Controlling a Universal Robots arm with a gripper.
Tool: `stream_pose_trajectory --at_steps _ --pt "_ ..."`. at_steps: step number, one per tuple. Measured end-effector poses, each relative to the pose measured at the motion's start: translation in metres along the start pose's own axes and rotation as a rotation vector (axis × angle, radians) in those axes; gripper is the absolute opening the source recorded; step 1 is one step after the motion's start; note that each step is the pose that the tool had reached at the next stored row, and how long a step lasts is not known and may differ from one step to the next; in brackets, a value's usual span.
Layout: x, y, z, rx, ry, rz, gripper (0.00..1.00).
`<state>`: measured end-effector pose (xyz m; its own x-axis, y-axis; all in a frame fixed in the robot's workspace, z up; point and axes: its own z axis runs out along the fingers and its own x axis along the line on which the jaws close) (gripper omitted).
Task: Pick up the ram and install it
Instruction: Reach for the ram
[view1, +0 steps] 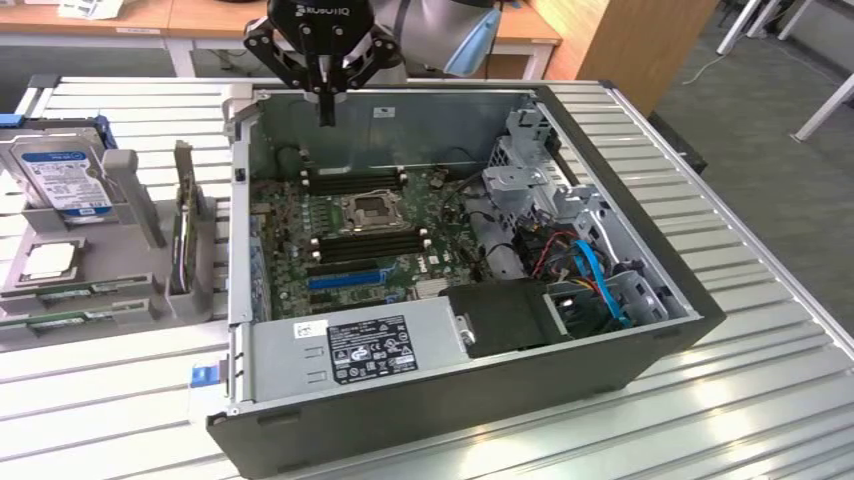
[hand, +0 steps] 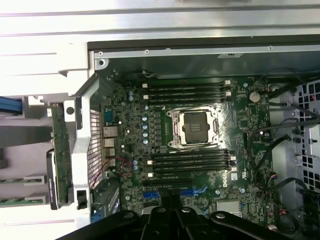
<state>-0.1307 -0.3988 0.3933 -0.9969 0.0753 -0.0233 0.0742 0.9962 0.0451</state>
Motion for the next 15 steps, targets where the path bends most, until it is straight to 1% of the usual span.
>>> stream_pose_trajectory --at_steps 15 --pt "0.015 -0.0011 -0.0004 0.0000 0.0000 0.000 0.10"
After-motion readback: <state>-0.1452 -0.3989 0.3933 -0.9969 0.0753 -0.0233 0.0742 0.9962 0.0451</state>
